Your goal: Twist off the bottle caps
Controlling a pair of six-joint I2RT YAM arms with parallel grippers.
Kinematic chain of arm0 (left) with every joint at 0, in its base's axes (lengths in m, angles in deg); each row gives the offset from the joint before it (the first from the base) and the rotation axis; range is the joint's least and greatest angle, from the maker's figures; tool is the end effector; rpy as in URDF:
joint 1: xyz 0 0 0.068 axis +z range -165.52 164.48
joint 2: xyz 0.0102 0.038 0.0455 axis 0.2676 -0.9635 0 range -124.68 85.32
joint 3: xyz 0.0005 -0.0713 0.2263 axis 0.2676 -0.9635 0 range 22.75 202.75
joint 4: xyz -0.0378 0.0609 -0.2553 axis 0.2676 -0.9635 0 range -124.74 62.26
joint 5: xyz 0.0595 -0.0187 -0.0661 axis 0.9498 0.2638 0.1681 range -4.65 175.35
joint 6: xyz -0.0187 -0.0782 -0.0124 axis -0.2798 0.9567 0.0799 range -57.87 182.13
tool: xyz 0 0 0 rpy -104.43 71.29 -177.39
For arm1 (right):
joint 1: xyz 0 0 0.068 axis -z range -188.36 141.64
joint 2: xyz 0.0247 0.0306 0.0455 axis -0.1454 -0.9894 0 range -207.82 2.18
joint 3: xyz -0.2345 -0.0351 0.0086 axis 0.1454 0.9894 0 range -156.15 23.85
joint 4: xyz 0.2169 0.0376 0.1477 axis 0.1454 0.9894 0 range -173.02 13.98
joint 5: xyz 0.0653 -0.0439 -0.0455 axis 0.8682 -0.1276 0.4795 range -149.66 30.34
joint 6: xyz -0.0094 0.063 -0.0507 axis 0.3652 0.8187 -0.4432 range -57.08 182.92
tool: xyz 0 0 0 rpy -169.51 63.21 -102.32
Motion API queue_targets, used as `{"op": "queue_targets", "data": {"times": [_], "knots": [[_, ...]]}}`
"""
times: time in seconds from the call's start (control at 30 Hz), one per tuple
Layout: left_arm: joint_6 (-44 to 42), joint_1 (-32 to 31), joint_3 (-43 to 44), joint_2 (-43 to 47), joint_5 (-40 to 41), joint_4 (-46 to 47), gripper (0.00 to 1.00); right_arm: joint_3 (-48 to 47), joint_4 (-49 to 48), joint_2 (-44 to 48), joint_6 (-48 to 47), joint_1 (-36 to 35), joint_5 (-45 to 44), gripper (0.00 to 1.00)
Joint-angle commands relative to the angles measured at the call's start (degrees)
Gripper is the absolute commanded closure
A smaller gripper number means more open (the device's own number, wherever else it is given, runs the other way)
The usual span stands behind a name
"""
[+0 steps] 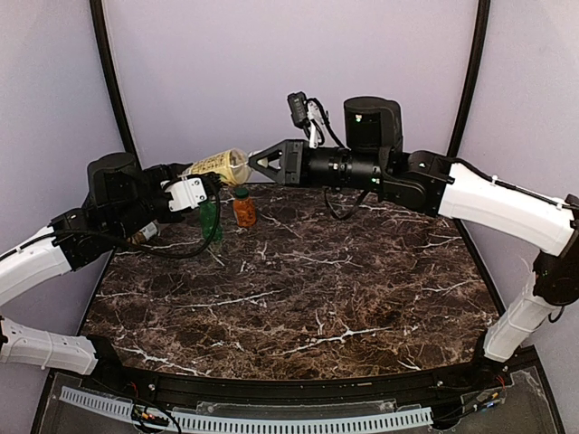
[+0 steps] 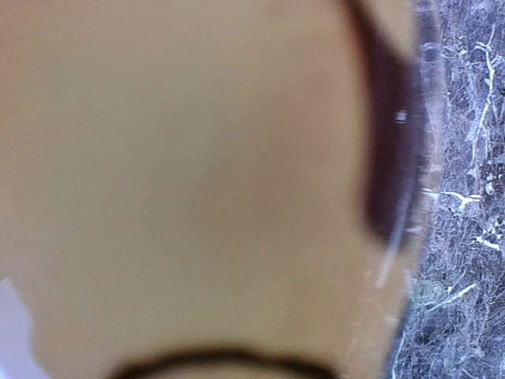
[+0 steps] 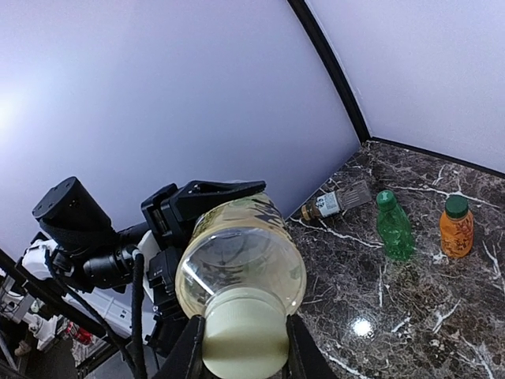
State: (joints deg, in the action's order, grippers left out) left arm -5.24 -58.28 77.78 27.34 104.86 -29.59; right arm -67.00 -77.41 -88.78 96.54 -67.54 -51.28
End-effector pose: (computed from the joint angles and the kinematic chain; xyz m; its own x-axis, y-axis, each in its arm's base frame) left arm 0.2298 -0.1805 0.3414 0.3415 0.8692 -0.3577 0.2088 0.3009 0.9305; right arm 0.2043 0.3623 0.3857 -0.5541 0.1406 -0.8205 -0.7411 0.3656 0.5631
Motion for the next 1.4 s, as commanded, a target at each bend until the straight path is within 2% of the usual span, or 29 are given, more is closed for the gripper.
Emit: {"op": "queue_targets", "data": {"times": [0.0,0.07,0.1,0.2,0.3,0.43,0.67,0.83,0.87,0.93,1.07,1.37], "knots": [[2.73,-0.39,1.8,1.05,-6.26,-10.08,0.85,-0.19,-1.7,1.49,-9.76,0.28,5.17,1.0],[4.39,-0.35,3.8,0.64,-11.12,-17.96,0.85,-0.01,0.46,2.14,-18.99,-0.65,7.01,1.0],[4.77,-0.38,5.45,0.44,-15.59,-24.73,0.86,0.35,2.01,2.62,-24.27,-1.46,6.92,1.0],[7.62,-0.39,7.47,-0.2,-24.65,-35.49,0.87,3.04,5.68,4.24,-41.04,-5.29,8.32,1.0],[9.13,-0.33,8.57,-0.54,-32.76,-44.12,0.9,4.57,8.53,3.93,-51.24,-9.26,3.99,1.0],[9.73,-0.39,9.99,-0.92,-39.2,-49.66,0.92,2.64,13.89,1.3,-58.58,-12.16,1.14,1.0],[8.71,-0.39,12.33,-1.84,-42.07,-54.11,0.95,2.76,18.94,0.54,-74.28,-16.89,-6.46,1.0],[9.69,-0.35,12.34,-2.05,-42.13,-52.63,0.95,2.17,18.33,0.12,-76.66,-17.98,-11.07,0.99],[9.93,-0.37,12.49,-2.05,-41.99,-52.14,0.95,2.31,17.67,0.33,-76.43,-17.95,-11.34,0.92],[10.62,-0.32,12.81,-2.13,-41.52,-51.61,0.95,3.19,15.73,1.24,-76.22,-17.98,-11.99,0.86],[10.99,-0.35,13.0,-2.2,-41.13,-51.1,0.95,4.95,12.39,3.12,-75.49,-17.98,-12.17,1.0],[10.68,-0.38,11.66,-1.48,-38.74,-50.81,0.98,10.16,11.45,10.75,-76.64,-16.86,-10.46,1.0]]}}
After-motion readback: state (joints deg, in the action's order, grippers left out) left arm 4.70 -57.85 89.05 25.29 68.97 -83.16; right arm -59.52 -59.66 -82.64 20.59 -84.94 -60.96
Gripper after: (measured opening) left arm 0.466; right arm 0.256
